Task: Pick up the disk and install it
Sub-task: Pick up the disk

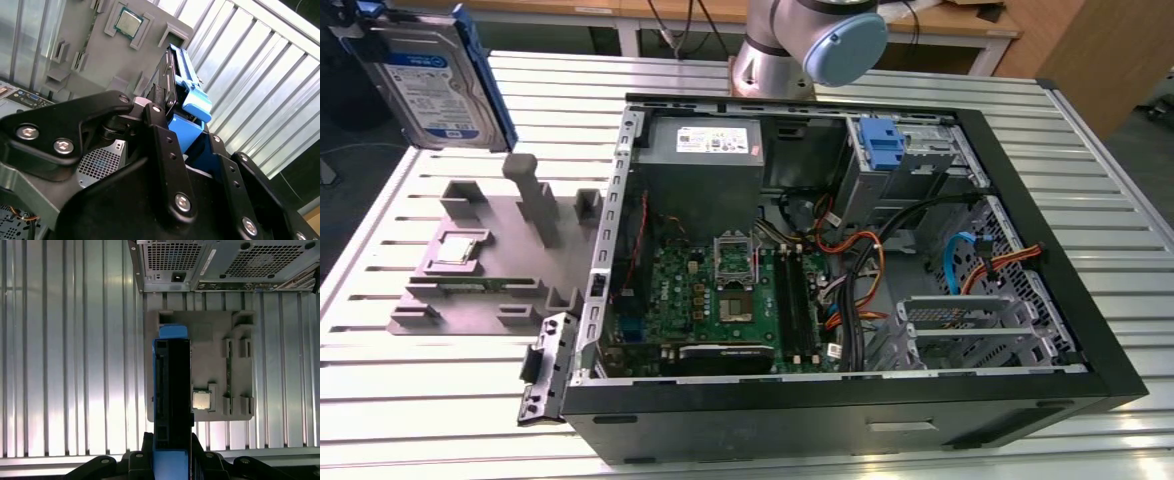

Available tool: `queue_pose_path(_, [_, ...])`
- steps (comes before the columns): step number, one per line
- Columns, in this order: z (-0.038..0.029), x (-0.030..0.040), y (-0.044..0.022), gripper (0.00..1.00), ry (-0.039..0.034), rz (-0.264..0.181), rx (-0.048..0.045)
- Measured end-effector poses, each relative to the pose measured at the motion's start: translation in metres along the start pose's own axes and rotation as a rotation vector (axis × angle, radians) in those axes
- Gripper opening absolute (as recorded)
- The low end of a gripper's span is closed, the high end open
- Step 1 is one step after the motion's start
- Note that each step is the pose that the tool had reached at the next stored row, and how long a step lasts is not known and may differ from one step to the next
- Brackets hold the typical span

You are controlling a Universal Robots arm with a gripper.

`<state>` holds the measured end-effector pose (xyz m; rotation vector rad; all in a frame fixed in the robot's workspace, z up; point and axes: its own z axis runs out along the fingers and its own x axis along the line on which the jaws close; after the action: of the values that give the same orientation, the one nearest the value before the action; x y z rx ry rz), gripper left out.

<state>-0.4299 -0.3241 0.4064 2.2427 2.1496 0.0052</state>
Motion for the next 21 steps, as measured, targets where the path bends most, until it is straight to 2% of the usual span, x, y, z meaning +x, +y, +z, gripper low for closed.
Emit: queue_pose_path(21, [-0.0259, -0.0006, 0.0007, 0.37, 0.0, 0.0, 0.0])
